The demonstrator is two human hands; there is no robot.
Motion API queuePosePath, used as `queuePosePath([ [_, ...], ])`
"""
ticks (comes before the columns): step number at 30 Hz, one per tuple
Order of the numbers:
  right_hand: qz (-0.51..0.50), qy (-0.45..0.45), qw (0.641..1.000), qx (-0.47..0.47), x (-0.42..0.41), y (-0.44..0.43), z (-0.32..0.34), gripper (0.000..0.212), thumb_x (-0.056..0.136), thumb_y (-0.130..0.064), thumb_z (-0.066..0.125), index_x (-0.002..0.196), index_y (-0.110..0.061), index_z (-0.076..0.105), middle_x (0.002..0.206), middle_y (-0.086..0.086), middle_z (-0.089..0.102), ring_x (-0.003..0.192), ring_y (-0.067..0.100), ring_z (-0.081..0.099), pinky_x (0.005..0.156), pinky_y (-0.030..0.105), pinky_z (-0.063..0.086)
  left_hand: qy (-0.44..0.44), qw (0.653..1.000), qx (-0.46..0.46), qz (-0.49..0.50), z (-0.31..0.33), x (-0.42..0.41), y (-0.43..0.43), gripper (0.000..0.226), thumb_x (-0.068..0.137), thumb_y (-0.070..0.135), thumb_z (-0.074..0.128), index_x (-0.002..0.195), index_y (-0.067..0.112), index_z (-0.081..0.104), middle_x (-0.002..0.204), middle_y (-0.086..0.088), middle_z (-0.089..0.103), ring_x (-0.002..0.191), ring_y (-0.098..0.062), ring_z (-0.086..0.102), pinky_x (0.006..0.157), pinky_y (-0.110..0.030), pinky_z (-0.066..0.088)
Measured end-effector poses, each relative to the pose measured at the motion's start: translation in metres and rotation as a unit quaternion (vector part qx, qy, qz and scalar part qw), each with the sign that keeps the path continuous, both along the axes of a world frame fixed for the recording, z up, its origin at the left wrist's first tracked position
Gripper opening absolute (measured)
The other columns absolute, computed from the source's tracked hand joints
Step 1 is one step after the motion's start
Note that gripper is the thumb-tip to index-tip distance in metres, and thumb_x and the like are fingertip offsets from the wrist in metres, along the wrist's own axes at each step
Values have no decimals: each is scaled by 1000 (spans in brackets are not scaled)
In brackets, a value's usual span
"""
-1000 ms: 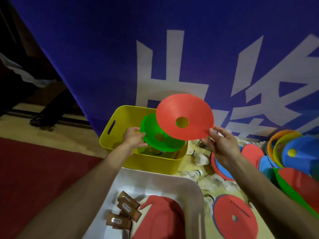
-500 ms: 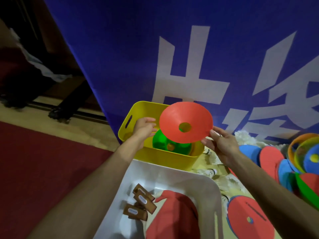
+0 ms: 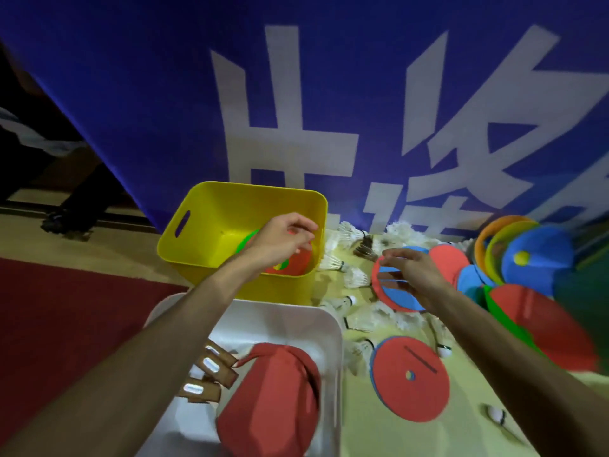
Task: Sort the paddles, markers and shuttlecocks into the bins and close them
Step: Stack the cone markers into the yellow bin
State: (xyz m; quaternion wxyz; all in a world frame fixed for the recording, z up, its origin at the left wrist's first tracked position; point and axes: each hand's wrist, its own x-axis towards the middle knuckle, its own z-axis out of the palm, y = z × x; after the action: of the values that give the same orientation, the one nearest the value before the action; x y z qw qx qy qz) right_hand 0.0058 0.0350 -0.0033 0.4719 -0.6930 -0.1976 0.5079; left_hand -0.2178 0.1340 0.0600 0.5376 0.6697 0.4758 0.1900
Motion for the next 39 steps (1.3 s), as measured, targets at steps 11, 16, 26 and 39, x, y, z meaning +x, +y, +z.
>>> queuePosePath([
  [11, -62, -68, 996, -2, 121, -103, -41, 13, 98, -13, 48, 91, -6, 57, 76, 14, 53, 56, 19, 52, 46, 23, 45, 39, 996, 4, -77, -30, 138, -62, 25, 89, 1, 55, 83, 22, 65, 86, -5, 69, 72, -14, 67, 65, -19, 50],
  [16, -87, -195, 977, -16, 179, -148, -53, 14, 90, -17, 60, 78, -19, 66, 68, 6, 64, 63, 24, 61, 61, 38, 50, 67, 992, -23, -108, -49, 203, -93, 20, 88, 1, 54, 86, 18, 65, 83, -4, 69, 71, -17, 66, 69, -26, 48],
  [26, 2, -416, 875, -247, 261, -229, -84, 52, 93, -51, 47, 89, -3, 65, 95, 24, 68, 90, 40, 64, 70, 36, 45, 111, 986, -112, -53, -114, 319, -167, 13, 94, 20, 54, 103, 10, 54, 79, -7, 61, 59, -21, 59, 52, -25, 46],
  [39, -43, -267, 923, -275, 269, -249, -127, 60, 82, -68, 46, 81, -10, 63, 73, 9, 69, 62, 27, 69, 67, 43, 60, 180, 978, -103, 33, -127, 343, -184, 13, 84, 0, 65, 91, 7, 57, 92, -13, 63, 58, -27, 63, 68, -41, 60],
])
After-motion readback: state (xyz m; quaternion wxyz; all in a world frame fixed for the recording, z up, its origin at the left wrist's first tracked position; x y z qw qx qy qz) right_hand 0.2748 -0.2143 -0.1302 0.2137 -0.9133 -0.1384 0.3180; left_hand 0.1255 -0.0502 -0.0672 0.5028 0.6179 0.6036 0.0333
